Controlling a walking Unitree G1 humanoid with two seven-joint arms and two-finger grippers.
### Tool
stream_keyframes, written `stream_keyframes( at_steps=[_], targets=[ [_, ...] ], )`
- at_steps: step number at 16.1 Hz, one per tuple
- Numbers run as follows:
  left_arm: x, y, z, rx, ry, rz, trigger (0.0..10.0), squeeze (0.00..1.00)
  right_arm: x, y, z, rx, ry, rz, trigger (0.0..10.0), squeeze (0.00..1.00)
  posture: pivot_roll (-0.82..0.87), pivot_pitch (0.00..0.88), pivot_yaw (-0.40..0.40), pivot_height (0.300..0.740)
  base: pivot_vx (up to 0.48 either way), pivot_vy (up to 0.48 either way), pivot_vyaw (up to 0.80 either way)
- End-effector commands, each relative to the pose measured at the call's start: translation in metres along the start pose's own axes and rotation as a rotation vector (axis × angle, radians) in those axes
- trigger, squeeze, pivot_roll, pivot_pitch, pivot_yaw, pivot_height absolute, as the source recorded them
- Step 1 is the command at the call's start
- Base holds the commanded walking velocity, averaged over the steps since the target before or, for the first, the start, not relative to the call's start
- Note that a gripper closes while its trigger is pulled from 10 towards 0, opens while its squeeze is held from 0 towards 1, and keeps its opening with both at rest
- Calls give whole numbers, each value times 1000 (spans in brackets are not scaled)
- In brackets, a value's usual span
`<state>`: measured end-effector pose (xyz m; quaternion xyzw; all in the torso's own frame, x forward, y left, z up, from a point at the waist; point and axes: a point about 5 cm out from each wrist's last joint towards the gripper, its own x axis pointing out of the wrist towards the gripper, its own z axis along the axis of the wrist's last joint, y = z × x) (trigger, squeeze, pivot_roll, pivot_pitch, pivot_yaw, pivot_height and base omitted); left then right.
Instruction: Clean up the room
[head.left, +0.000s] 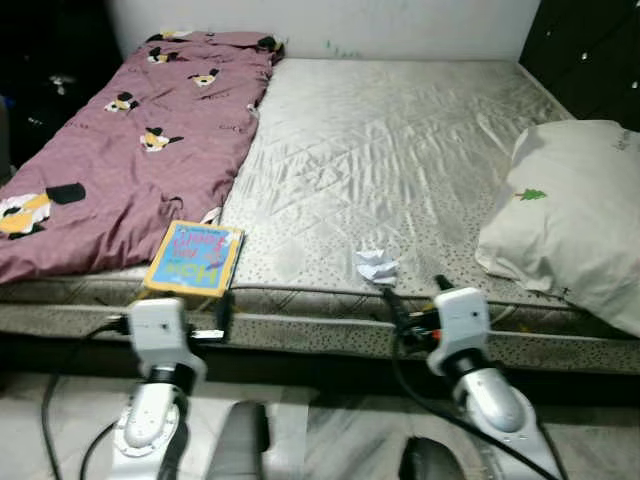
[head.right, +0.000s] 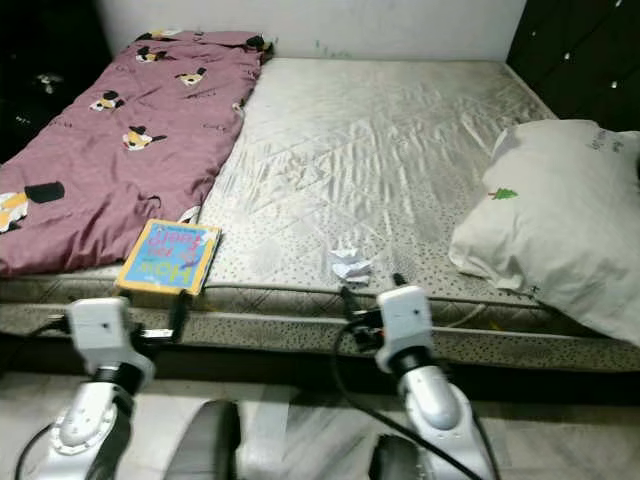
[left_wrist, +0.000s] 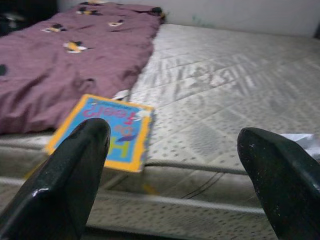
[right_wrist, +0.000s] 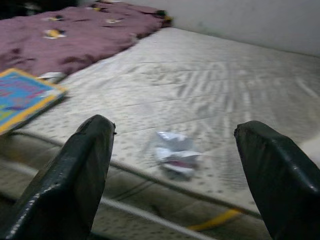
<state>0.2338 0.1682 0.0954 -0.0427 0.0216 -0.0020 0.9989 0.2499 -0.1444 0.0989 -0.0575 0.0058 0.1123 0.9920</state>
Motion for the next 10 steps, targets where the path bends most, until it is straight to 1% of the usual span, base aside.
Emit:
stream_keyframes(
  at_steps=[1, 5, 7, 10],
  targets=[
    [0, 5, 3, 13, -6, 5, 10000, 0, 2, 4, 3, 5, -13, 18, 10000, 0, 14, 56, -21, 594, 285, 0, 413],
    [0, 5, 3, 10, -4, 2, 10000, 0, 2, 5, 3, -4, -14, 25, 10000, 0, 12, 62, -22, 594, 287, 0, 427],
    [0, 4, 3, 11, -1, -1, 10000, 0, 2, 6, 3, -3, -15, 30, 10000, 0, 10, 68, -20, 594, 287, 0, 775],
    [1, 4, 3, 10, 1, -3, 10000, 0, 3, 5, 3, 17, -15, 26, 10000, 0, 8, 80, -20, 594, 289, 0, 0]
  ],
)
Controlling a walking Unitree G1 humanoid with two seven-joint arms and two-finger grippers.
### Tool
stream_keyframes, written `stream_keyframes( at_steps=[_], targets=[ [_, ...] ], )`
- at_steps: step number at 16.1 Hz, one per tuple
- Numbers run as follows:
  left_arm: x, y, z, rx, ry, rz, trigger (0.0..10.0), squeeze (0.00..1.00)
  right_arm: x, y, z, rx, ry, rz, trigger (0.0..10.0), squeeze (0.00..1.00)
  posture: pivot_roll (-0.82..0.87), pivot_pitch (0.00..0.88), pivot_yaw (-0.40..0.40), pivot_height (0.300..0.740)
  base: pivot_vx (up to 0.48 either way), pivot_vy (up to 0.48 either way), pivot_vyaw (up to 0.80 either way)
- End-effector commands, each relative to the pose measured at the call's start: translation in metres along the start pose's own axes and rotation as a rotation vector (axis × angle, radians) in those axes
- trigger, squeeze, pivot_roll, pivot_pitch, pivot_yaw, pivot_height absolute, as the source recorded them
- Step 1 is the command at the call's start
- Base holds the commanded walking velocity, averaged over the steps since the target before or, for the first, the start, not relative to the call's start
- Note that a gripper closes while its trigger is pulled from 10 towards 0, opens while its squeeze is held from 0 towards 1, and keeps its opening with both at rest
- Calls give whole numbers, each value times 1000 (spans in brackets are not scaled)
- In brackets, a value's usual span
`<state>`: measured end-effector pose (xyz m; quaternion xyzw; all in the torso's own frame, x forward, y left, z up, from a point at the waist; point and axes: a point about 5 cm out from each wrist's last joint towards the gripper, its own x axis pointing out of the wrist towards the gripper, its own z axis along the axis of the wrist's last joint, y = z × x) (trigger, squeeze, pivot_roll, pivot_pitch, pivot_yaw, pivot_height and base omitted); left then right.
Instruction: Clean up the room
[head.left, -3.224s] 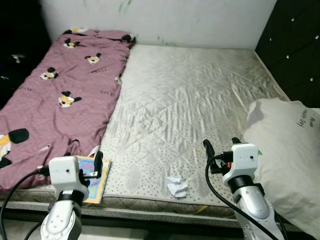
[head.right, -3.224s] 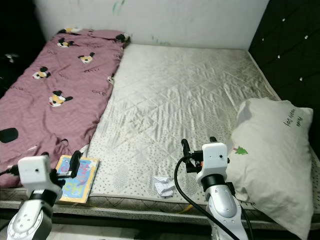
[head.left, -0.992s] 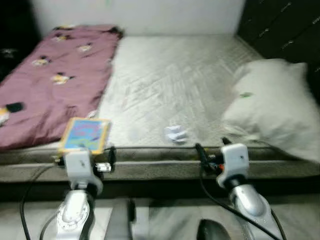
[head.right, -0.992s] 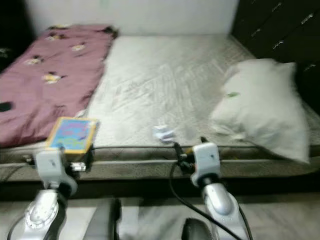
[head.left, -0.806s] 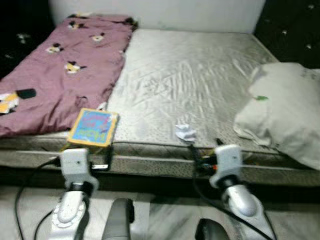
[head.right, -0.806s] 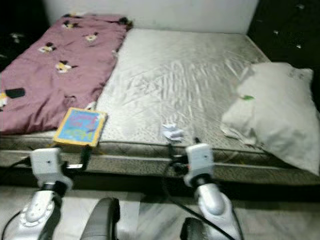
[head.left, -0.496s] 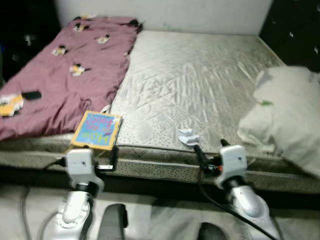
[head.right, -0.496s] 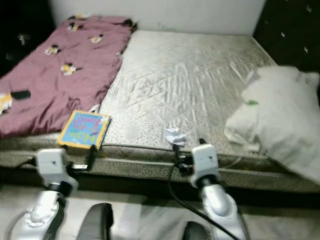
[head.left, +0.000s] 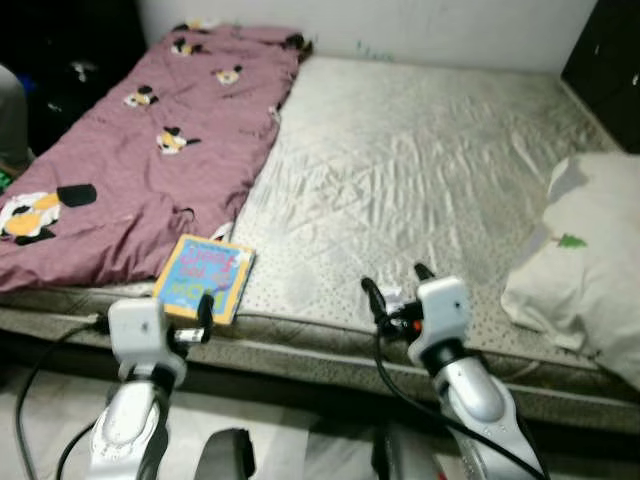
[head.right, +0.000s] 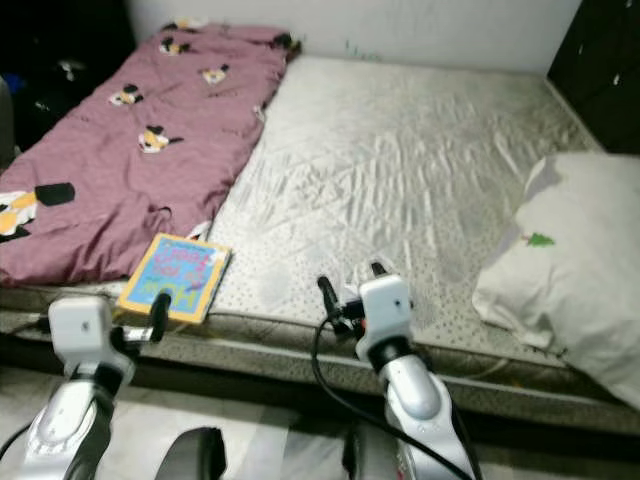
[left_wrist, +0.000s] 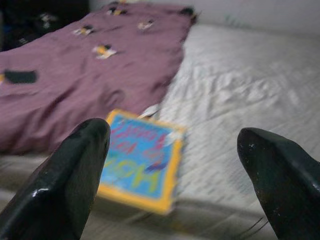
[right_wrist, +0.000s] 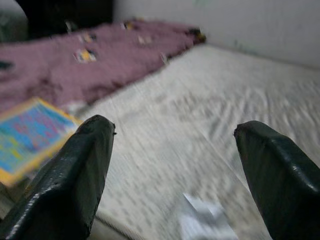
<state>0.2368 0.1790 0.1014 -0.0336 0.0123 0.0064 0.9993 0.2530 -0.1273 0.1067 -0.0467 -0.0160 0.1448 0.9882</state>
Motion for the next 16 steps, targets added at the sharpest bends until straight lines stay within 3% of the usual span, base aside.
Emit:
stream_keyframes(
  at_steps=[1, 6, 8, 11, 16],
  targets=[
    [-1, -7, -3, -8, 20, -21, 10000, 0, -4, -10, -6, 2, 33, -37, 10000, 0, 7, 82, -21, 594, 281, 0, 0],
    [0, -7, -4, -12, 23, -27, 10000, 0, -2, -11, -7, 17, 36, -41, 10000, 0, 8, 81, -22, 594, 278, 0, 0],
    [1, -8, -4, -13, 26, -29, 10000, 0, -2, -13, -9, 27, 50, -50, 10000, 0, 7, 79, -22, 594, 255, 0, -800],
    [1, -9, -5, -19, 27, -27, 10000, 0, -1, -13, -8, 27, 45, -52, 10000, 0, 6, 75, -24, 594, 0, 0, -696],
    [2, -9, -6, -15, 31, -23, 10000, 0, -1, -12, -8, 9, 43, -33, 10000, 0, 7, 70, -24, 594, 0, 0, 0]
  ],
)
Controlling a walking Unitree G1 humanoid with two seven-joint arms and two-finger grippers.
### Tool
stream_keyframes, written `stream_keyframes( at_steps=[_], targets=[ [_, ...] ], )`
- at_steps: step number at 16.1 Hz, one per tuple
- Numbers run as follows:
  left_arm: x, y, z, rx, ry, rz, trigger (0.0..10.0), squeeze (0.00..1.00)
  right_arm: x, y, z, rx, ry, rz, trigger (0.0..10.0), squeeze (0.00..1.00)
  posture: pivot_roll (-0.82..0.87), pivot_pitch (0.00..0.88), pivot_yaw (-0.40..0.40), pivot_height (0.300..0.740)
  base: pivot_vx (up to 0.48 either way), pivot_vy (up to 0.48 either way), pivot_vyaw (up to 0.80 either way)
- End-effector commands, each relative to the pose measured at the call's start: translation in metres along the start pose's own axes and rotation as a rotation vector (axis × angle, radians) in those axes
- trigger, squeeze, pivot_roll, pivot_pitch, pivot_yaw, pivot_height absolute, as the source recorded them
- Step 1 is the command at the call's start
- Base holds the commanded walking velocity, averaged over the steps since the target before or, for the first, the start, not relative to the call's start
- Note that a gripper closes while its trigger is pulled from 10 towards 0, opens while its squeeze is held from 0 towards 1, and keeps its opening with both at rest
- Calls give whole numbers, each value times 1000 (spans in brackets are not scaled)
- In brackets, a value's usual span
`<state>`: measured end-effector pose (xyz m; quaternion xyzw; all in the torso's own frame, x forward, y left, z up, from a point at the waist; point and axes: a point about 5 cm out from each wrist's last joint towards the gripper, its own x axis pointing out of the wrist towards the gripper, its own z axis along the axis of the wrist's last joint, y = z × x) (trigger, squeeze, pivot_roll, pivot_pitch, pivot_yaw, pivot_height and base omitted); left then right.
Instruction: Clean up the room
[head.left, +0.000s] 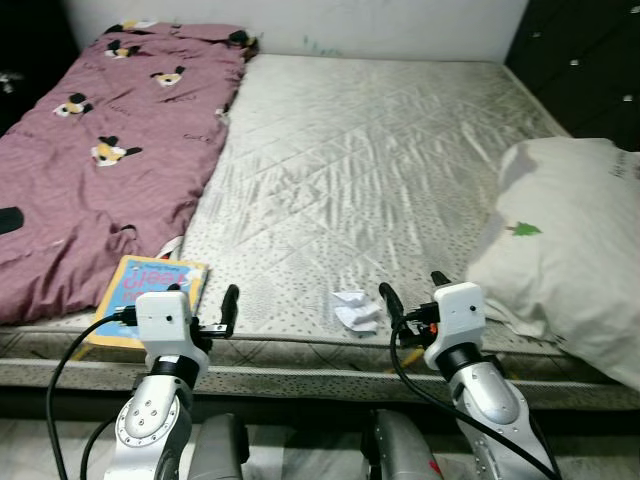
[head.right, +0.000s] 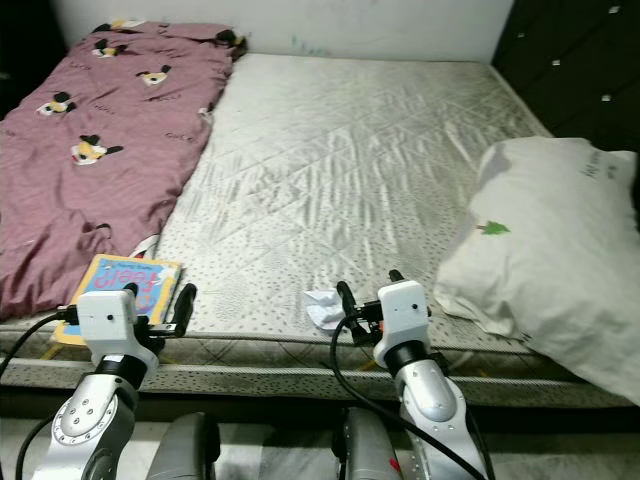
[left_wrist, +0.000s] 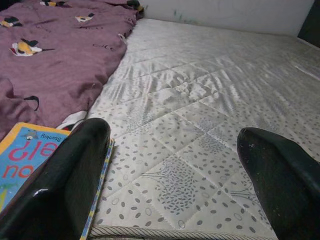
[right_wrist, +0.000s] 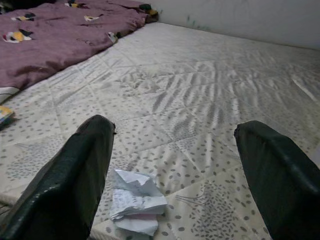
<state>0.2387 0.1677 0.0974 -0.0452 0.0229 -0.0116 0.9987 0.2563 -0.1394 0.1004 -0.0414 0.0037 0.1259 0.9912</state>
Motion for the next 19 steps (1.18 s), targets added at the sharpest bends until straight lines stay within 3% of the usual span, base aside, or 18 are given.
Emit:
stream_keyframes(
  at_steps=[1, 6, 7, 10, 14, 17, 19],
  targets=[
    [0, 2, -1, 8, 9, 14, 10000, 0, 0, 1, -1, -5, 3, 9, 10000, 0, 7, 70, -24, 594, 0, 0, 0],
    [-2, 3, -2, 12, 10, 25, 10000, 0, -1, 5, -2, -7, 7, 59, 10000, 0, 8, 67, -24, 549, 0, 0, 0],
    [-2, 10, 0, 32, -3, 45, 10000, 0, 1, 21, -5, -33, 53, 196, 10000, 0, 11, 76, -23, 549, 0, 0, 0],
    [-5, 26, 3, 63, 1, 91, 10000, 0, 6, 41, -4, -80, 70, 383, 10000, 0, 37, 113, -35, 549, 0, 0, 0],
    [-32, 29, 0, 81, 41, 107, 10000, 0, 35, 54, 5, -28, 51, 353, 10000, 0, 100, 161, -36, 549, 0, 0, 0],
    [-42, 27, 3, 88, 53, 106, 10000, 0, 46, 60, 4, -21, 67, 314, 10000, 0, 142, 188, -42, 549, 0, 0, 0],
    [-52, 30, 8, 124, 45, 106, 10000, 0, 60, 73, -15, -42, 187, 290, 10000, 0, 156, 190, -46, 549, 0, 0, 0]
  ],
)
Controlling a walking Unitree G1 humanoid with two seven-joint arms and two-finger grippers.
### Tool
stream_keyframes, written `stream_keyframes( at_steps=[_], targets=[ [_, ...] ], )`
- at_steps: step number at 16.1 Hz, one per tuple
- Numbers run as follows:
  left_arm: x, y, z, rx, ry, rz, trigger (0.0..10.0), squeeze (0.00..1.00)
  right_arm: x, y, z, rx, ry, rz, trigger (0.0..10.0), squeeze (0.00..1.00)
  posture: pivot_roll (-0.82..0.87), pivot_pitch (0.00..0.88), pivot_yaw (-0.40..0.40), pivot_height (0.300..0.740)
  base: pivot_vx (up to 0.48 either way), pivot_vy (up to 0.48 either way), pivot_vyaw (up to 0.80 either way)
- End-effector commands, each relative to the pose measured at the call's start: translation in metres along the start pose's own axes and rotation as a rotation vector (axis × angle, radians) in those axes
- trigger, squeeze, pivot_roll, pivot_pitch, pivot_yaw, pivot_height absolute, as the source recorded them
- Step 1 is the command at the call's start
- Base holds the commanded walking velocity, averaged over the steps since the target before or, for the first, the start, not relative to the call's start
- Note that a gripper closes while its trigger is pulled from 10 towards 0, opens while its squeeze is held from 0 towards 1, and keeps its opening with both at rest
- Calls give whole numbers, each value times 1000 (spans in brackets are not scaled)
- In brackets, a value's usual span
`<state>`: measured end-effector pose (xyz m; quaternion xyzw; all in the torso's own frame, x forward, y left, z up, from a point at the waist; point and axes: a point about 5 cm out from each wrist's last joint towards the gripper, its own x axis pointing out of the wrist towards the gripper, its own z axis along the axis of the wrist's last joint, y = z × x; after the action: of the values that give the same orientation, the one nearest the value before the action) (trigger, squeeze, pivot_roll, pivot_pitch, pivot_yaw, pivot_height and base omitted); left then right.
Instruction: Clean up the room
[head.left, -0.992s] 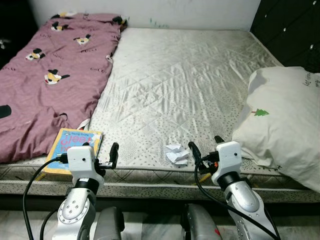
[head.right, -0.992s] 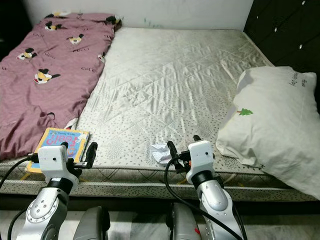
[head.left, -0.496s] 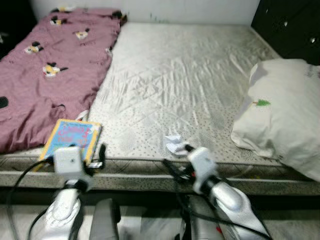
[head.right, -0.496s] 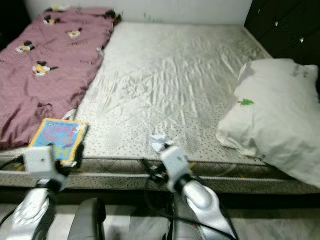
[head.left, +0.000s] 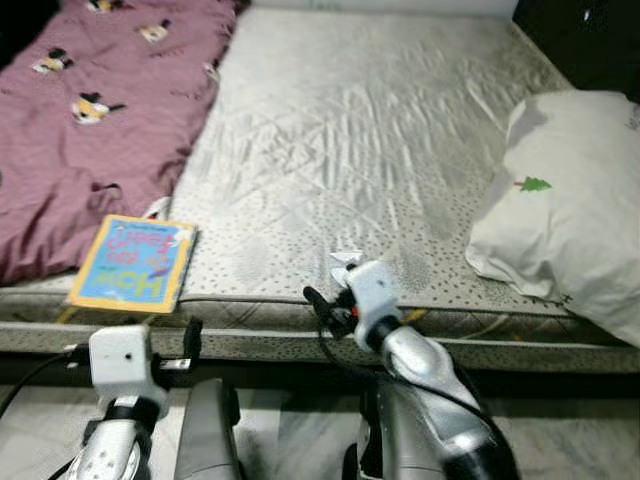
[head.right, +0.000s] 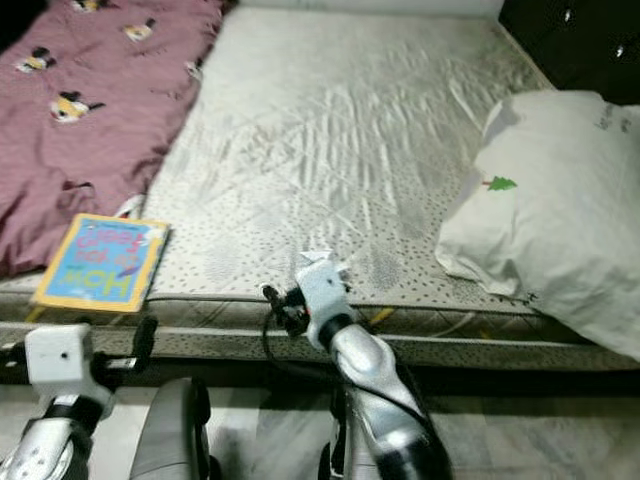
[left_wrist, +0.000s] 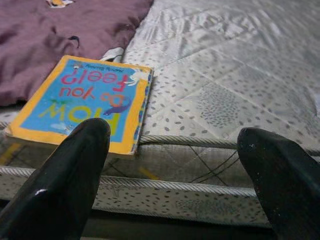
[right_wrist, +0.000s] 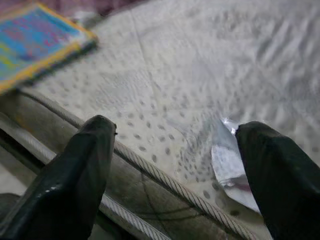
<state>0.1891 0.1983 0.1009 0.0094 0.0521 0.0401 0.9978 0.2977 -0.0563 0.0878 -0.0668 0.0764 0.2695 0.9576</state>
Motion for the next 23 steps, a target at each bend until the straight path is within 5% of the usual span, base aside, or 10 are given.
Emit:
stream_keyframes(
  at_steps=[1, 7, 11, 16, 23],
  targets=[
    [-6, 4, 9, 42, -35, 14, 10000, 0, 8, 6, -15, -1, 87, -6, 10000, 0, 162, 193, -43, 549, 0, 0, 0],
    [-25, 5, 12, 81, 15, 8, 10000, 0, 50, 1, 14, 46, 62, -117, 10000, 0, 250, 212, -32, 549, 0, 0, 0],
    [-30, 8, 19, 111, 7, 20, 10000, 0, 57, -27, 40, 54, -53, -276, 10000, 0, 290, 226, -35, 549, 0, 0, 0],
    [-34, 6, 23, 117, 9, 20, 10000, 0, 58, -41, 38, 21, -21, -280, 10000, 0, 291, 256, -43, 549, 0, 0, 0],
    [-30, 6, 22, 122, 24, 10, 10000, 0, 58, -34, 38, -32, -72, -236, 10000, 0, 289, 249, -33, 499, 0, 0, 0]
  ],
)
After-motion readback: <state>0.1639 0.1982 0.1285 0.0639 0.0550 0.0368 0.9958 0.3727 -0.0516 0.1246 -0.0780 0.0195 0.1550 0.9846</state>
